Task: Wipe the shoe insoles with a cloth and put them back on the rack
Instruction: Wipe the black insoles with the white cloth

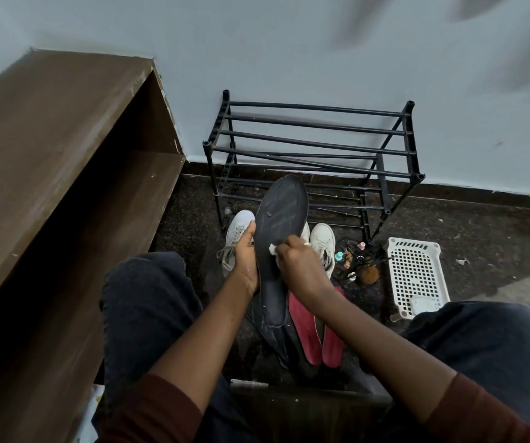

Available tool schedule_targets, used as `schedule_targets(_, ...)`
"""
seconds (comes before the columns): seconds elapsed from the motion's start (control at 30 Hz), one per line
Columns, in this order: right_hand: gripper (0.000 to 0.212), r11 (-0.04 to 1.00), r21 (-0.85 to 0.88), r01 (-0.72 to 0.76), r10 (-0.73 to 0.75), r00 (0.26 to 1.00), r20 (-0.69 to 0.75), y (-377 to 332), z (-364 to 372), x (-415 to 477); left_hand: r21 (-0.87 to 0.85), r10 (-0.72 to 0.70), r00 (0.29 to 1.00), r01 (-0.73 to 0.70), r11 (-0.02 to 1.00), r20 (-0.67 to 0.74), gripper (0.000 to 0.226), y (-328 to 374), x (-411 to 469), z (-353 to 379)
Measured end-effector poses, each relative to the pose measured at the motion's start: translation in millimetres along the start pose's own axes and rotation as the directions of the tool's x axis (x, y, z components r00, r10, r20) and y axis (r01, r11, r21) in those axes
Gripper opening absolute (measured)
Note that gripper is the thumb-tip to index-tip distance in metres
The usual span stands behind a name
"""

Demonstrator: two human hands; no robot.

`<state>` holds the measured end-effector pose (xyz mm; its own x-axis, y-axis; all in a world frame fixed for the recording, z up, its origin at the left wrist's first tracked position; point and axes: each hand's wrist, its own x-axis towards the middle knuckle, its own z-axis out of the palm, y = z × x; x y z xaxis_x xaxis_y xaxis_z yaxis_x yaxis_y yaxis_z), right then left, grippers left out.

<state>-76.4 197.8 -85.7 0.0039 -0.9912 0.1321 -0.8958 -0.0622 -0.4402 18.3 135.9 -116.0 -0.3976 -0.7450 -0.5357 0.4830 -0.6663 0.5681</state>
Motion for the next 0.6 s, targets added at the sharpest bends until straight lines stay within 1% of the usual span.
schedule_targets(0.07,0.013,0.998,-0.047,-0.051,0.049,0.998,-0.044,8,-7,14,0.019,-0.029,0.998,0.028,0.999,0.047,0.064,-1,0,1)
schedule_targets(0.1,0.013,0.996,-0.054,-0.075,0.071,0.995,-0.065,11,-10,20,0.038,-0.042,0.997,0.039,0.999,0.06,0.065,-1,0,1)
schedule_targets(0.17,0.008,0.993,-0.036,-0.116,0.112,0.989,-0.097,18,-15,31,0.05,-0.056,0.995,0.052,0.997,0.086,0.066,-1,2,0)
schedule_targets(0.23,0.011,0.99,-0.025,-0.135,0.132,0.986,-0.106,23,-16,33,0.03,-0.052,0.994,0.05,0.998,0.091,0.065,0,2,-1)
schedule_targets(0.33,0.013,0.998,0.037,-0.053,0.056,0.994,-0.089,16,-14,20,-0.024,-0.032,0.996,0.034,0.999,0.088,0.057,1,3,-1)
schedule_targets(0.4,0.012,0.997,0.077,0.025,-0.02,0.998,-0.066,4,-7,4,-0.034,-0.006,0.997,0.009,0.999,0.076,0.057,1,7,-1)
schedule_targets(0.47,0.009,0.989,0.106,0.098,-0.091,0.994,-0.067,-7,2,-15,-0.046,-0.011,0.997,0.014,0.999,0.074,0.058,4,9,-2)
schedule_targets(0.53,0.01,0.976,0.151,0.154,-0.144,0.987,-0.071,-12,7,-31,-0.075,-0.041,0.995,0.048,0.996,0.093,0.063,5,7,-4)
schedule_targets(0.6,0.012,0.962,0.159,0.223,-0.215,0.974,-0.069,-10,11,-40,-0.095,-0.074,0.985,0.09,0.991,0.159,0.073,5,5,-7)
